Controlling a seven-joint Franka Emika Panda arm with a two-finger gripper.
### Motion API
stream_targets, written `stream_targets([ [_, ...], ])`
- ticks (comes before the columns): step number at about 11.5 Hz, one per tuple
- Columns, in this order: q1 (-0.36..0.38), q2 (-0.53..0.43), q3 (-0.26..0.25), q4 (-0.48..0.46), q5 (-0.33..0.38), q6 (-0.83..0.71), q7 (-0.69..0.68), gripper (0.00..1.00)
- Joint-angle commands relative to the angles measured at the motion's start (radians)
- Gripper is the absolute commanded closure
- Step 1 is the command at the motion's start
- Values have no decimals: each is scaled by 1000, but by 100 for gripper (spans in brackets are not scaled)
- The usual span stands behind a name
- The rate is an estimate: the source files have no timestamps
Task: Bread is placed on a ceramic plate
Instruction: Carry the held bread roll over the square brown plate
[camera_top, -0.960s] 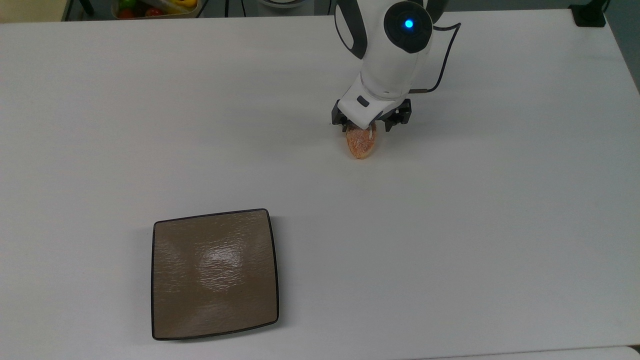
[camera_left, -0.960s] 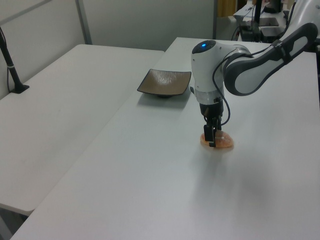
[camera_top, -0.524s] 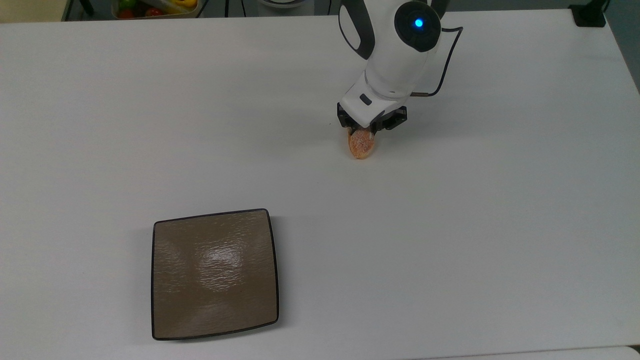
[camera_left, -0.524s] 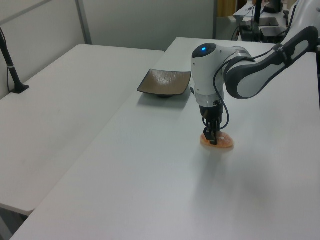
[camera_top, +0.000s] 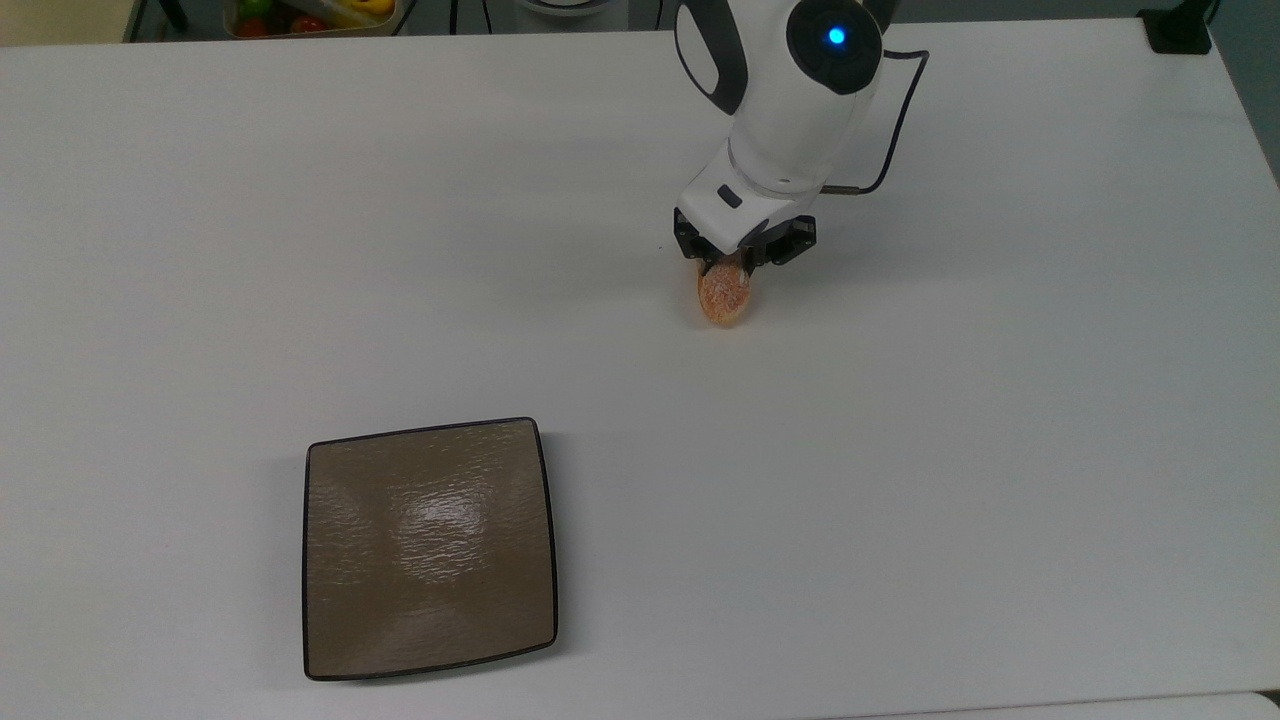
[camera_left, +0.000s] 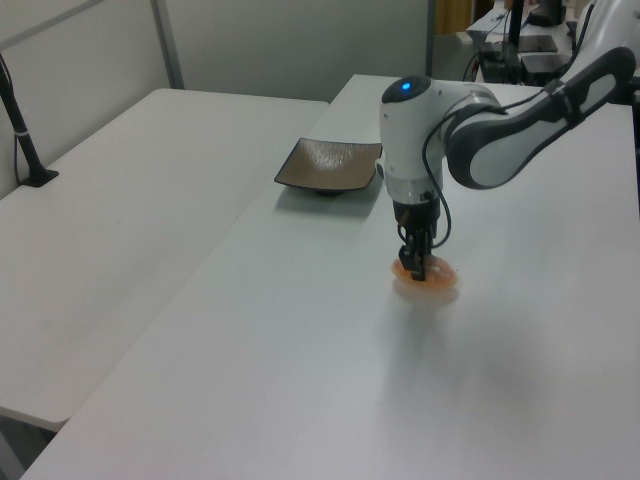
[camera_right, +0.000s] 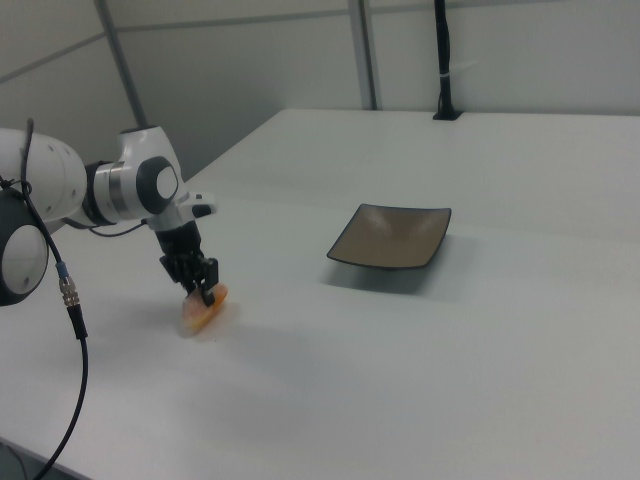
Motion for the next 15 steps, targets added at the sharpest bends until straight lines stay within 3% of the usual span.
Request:
stream_targets([
  [1, -49, -10, -8, 81, -7, 23, 23, 59],
  [5, -108, 24, -64, 238, -6, 110, 54, 59],
  [7, -158, 58, -69, 304, -6, 178, 77, 59],
  [9, -176, 73, -70, 321, -6, 230, 88, 59],
  [15, -175, 130, -155, 371, -18, 396, 191, 58],
])
